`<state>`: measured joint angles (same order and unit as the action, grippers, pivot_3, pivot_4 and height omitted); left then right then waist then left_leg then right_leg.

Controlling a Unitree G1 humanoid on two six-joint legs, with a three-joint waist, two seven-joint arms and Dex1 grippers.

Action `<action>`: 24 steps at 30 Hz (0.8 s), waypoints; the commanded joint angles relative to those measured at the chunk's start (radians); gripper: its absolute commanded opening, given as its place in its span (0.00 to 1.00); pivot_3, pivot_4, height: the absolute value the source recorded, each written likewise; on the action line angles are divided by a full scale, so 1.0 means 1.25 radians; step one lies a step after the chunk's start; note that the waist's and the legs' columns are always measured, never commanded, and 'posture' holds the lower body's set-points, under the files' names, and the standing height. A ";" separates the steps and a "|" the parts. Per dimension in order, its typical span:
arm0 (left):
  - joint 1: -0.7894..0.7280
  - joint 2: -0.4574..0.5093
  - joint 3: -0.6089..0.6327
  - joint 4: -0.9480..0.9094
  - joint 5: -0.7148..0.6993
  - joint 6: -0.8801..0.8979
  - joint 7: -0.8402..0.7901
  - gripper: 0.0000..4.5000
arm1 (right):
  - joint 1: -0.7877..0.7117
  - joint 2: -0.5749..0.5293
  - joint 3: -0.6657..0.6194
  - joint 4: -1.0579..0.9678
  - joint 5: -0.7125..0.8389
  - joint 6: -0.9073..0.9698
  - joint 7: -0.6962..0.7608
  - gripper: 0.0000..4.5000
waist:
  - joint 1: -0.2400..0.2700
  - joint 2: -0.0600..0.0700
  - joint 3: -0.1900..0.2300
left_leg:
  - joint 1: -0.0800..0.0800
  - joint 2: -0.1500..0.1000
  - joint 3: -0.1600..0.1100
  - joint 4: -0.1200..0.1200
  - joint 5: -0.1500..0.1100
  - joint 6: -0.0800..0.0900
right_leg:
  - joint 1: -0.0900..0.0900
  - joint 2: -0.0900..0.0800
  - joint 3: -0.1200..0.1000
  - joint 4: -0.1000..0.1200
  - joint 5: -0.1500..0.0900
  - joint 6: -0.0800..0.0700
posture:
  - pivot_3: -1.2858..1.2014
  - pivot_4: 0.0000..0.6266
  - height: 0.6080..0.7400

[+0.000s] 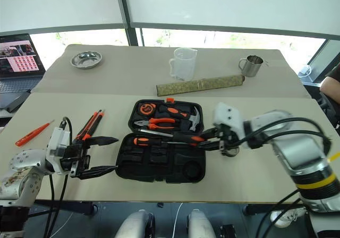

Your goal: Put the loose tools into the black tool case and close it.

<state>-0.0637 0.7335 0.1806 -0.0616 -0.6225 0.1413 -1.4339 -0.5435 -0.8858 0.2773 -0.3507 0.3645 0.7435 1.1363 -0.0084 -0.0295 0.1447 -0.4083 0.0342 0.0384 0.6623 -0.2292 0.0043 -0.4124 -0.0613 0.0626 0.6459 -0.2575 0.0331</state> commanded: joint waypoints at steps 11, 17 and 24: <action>0.005 0.007 0.026 0.130 0.028 -0.124 -0.084 1.00 | -0.082 0.042 0.144 0.070 -0.178 -0.035 -0.024 0.22 | -0.007 0.000 0.000 | -0.005 0.000 0.002 0.001 0.000 0.000 | -0.008 0.003 0.000 0.002 0.001 -0.001 | 0.52 0.24 1.00; 0.019 -0.002 0.026 0.174 0.032 -0.177 -0.104 1.00 | -0.084 0.029 0.138 0.079 -0.182 -0.036 0.003 0.22 | -0.004 0.000 0.000 | -0.005 0.000 0.003 0.001 0.000 0.000 | -0.007 0.002 0.000 0.002 0.001 -0.001 | 0.52 0.24 1.00; 0.034 -0.004 0.022 0.161 0.031 -0.186 -0.091 1.00 | -0.110 0.030 0.032 0.092 -0.076 -0.100 0.108 0.48 | -0.004 0.000 0.000 | -0.006 0.000 0.003 0.001 0.000 0.000 | -0.007 0.002 0.000 0.002 0.001 -0.001 | 0.52 0.24 1.00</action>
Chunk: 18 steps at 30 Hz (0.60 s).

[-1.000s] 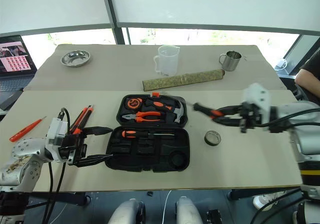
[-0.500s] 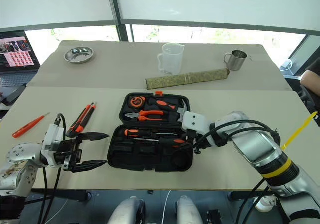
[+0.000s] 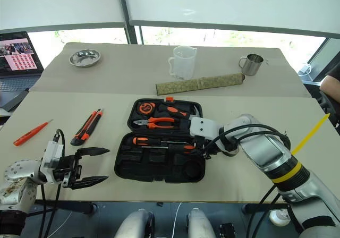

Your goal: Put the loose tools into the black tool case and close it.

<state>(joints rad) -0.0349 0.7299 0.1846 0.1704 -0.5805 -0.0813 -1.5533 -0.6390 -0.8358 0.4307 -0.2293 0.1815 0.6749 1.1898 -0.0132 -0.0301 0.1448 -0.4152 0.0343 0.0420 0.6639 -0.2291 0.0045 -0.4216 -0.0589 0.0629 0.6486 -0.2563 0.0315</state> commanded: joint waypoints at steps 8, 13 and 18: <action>0.026 0.004 0.023 -0.075 -0.013 0.015 0.039 1.00 | -0.020 0.070 -0.127 0.052 0.104 -0.112 0.059 0.37 | -0.004 -0.001 0.000 | 0.000 0.000 -0.001 0.000 0.000 0.000 | 0.000 0.000 0.000 0.000 0.000 0.000 | 0.52 0.24 1.00; 0.030 0.005 0.021 -0.108 -0.013 0.038 0.062 1.00 | -0.006 0.135 -0.085 0.087 0.049 -0.164 0.023 0.01 | -0.003 -0.001 0.000 | 0.000 0.000 -0.001 0.000 0.000 0.000 | 0.000 0.000 0.000 0.001 0.000 0.000 | 0.52 0.24 1.00; 0.027 0.005 0.018 -0.125 -0.010 0.057 0.080 1.00 | 0.000 0.180 -0.054 0.131 0.007 -0.206 -0.001 0.01 | -0.001 -0.001 0.000 | 0.000 0.000 0.000 0.000 0.000 0.000 | 0.000 0.000 0.000 0.001 0.001 0.000 | 0.52 0.24 1.00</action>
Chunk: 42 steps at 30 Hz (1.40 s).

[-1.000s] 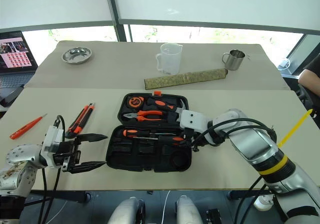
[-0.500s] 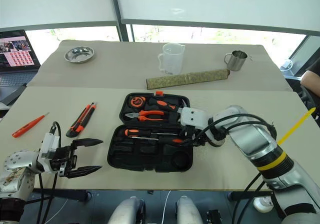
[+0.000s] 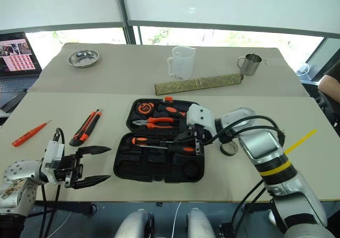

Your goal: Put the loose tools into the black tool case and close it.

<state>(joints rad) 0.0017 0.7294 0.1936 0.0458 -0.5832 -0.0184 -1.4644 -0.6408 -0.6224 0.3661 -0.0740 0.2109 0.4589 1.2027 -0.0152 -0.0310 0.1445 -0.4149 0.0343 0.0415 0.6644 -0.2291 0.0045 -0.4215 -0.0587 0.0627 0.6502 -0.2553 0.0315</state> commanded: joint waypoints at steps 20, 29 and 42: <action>0.038 0.007 0.041 -0.040 -0.007 0.034 0.066 1.00 | 0.050 0.108 0.025 0.060 -0.064 -0.076 -0.042 0.01 | -0.011 -0.002 -0.002 | 0.006 0.001 0.001 0.000 0.000 0.000 | 0.003 0.001 0.000 0.004 0.000 -0.002 | 0.52 0.24 1.00; 0.220 -0.016 0.281 -0.005 -0.025 0.056 0.239 1.00 | 0.217 0.048 -0.300 -0.043 0.158 -0.253 -0.001 0.41 | -0.014 -0.005 0.000 | 0.004 0.002 -0.001 0.000 0.000 0.000 | 0.001 -0.001 0.000 0.005 0.000 -0.001 | 0.52 0.24 1.00; 0.306 -0.098 0.597 0.192 -0.066 0.072 0.535 1.00 | 0.548 0.128 -0.441 -0.204 0.325 -0.390 -0.035 1.00 | -0.004 -0.007 0.000 | 0.010 0.005 0.001 0.000 0.000 0.000 | 0.005 0.000 0.001 0.005 -0.002 -0.003 | 0.52 0.24 1.00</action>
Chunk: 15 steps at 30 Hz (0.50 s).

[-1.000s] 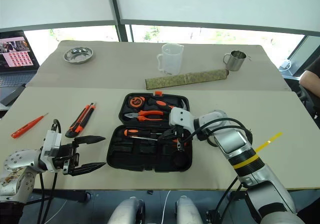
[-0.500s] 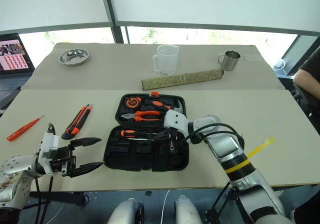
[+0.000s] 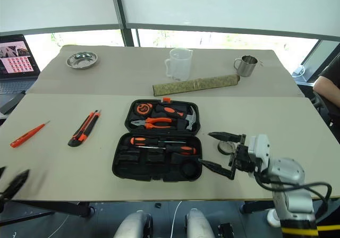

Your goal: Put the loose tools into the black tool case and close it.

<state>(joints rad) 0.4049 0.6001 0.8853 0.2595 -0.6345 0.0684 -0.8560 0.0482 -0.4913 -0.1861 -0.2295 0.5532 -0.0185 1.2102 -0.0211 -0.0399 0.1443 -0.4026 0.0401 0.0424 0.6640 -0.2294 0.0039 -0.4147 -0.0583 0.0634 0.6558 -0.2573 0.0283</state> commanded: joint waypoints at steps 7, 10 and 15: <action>-0.268 0.170 -0.034 0.139 -0.015 0.146 0.132 1.00 | -0.048 0.077 0.073 -0.186 0.035 0.012 -0.142 1.00 | 0.021 -0.006 0.001 | 0.003 0.003 0.005 0.000 0.001 -0.001 | 0.001 0.001 -0.005 0.000 -0.001 -0.001 | 0.52 0.24 1.00; -0.406 0.244 -0.128 0.230 0.032 0.217 0.136 1.00 | -0.079 0.075 0.088 -0.196 0.040 0.026 -0.167 1.00 | 0.025 -0.009 0.001 | 0.003 0.004 0.005 0.000 0.002 -0.003 | 0.002 0.001 -0.008 -0.001 0.000 -0.003 | 0.52 0.24 1.00; -0.644 0.309 -0.326 0.464 0.186 0.205 0.094 1.00 | -0.108 0.064 0.102 -0.204 0.046 0.047 -0.186 1.00 | 0.011 -0.010 0.000 | 0.003 0.003 0.007 0.000 0.001 -0.005 | 0.006 0.000 -0.008 -0.003 0.001 -0.003 | 0.52 0.24 1.00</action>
<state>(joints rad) -0.3297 0.9530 0.5494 0.7395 -0.4792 0.3448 -0.7204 -0.0720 -0.4010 -0.0508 -0.4508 0.5843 0.0336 0.9895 -0.0078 -0.0524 0.1446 -0.3992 0.0434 0.0515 0.6634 -0.2287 -0.0027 -0.4073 -0.0575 0.0526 0.6519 -0.2566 0.0246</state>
